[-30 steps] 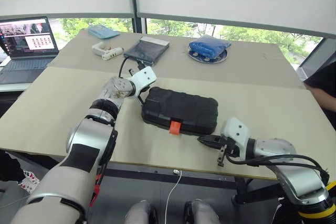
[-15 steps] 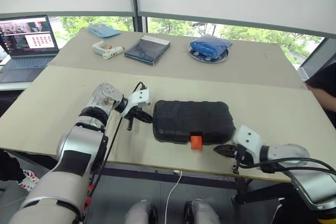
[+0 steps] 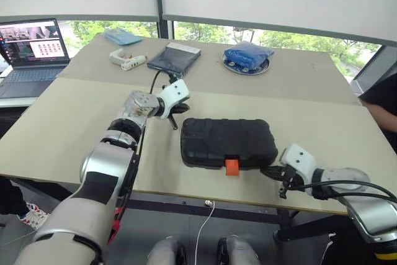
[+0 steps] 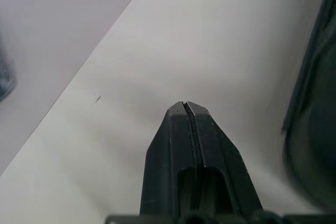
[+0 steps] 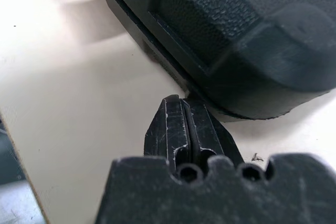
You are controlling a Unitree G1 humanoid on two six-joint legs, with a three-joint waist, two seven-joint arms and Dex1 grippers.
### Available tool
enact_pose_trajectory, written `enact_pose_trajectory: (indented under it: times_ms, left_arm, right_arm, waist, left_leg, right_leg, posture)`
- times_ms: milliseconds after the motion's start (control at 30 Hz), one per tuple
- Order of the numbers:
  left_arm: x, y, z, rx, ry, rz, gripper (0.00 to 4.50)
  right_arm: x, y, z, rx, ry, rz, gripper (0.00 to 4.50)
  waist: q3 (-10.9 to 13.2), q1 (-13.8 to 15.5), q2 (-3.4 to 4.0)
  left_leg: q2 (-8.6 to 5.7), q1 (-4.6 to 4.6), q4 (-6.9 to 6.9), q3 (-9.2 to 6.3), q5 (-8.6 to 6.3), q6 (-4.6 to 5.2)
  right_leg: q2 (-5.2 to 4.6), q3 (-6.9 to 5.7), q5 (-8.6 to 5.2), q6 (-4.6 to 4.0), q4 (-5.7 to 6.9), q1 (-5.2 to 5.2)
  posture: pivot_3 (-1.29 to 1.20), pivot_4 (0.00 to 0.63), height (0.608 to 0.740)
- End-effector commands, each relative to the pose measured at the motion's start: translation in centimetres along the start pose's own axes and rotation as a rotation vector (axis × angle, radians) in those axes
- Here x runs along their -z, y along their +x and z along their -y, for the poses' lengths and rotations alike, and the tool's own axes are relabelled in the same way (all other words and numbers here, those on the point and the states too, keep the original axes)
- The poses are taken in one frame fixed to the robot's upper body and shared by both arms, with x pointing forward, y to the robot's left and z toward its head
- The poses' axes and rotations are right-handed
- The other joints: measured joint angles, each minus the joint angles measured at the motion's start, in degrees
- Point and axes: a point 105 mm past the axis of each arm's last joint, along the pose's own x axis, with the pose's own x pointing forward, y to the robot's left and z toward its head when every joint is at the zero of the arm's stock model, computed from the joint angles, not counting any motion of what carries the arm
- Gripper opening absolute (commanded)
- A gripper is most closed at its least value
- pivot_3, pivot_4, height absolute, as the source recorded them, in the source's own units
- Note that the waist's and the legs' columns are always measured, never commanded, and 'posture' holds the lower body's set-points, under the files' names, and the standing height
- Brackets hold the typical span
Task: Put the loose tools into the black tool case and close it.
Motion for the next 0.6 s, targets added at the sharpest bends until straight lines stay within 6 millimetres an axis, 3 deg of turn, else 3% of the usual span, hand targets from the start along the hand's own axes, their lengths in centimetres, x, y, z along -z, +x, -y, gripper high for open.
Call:
enact_pose_trajectory:
  times_ms: [33, 100, 300, 467, 600]
  left_arm:
    - [0.5, -0.1, 3.6, 0.293, -0.023, 0.009, 0.0]
    - [1.3, -1.1, 5.5, 0.48, -0.017, -0.005, 0.0]
    - [2.4, -3.2, 7.1, 0.674, 0.006, 0.002, 0.0]
    - [1.5, -4.2, 6.2, 0.641, -0.024, 0.09, 0.0]
    - [0.7, -4.9, 4.4, 0.549, -0.033, 0.129, 0.0]
  right_arm:
    - [-1.9, -0.4, 2.0, 0.1, -0.068, 0.061, 0.05]
    - [-2.3, -0.4, 2.4, 0.129, -0.073, 0.076, 0.05]
    - [-2.9, -0.2, 2.5, 0.159, -0.07, 0.112, 0.05]
    - [-2.8, -0.4, 1.8, 0.155, -0.062, 0.122, 0.05]
    - [-2.0, -2.0, 2.0, 0.186, -0.068, 0.078, 0.05]
  waist:
    - [0.0, -0.4, 0.0]
    - [0.0, -0.76, 0.01]
    - [0.0, -1.27, 0.02]
    - [0.02, -1.19, 0.05]
    - [0.03, -1.01, 0.06]
  left_leg:
    - [0.01, 0.01, 0.0, 0.01, 0.0, -0.01]
    - [0.04, 0.03, -0.01, 0.02, 0.01, -0.03]
    - [0.05, 0.02, -0.03, 0.05, 0.01, -0.06]
    - [0.07, -0.04, -0.02, 0.06, 0.02, -0.09]
    - [0.06, -0.07, 0.0, 0.05, 0.02, -0.08]
  right_leg:
    - [0.0, 0.01, -0.02, 0.03, 0.02, -0.01]
    - [0.04, -0.01, -0.08, 0.1, 0.03, -0.02]
    - [0.04, 0.03, 0.0, -0.08, 0.05, -0.08]
    - [0.02, 0.09, 0.09, -0.26, 0.1, -0.21]
    - [-0.01, 0.09, 0.08, -0.24, 0.08, -0.19]
  posture:
    - [0.0, 0.15, 0.718]
    - [0.0, 0.15, 0.718]
    - [0.0, 0.15, 0.718]
    - [0.0, 0.15, 0.718]
    - [0.0, 0.15, 0.718]
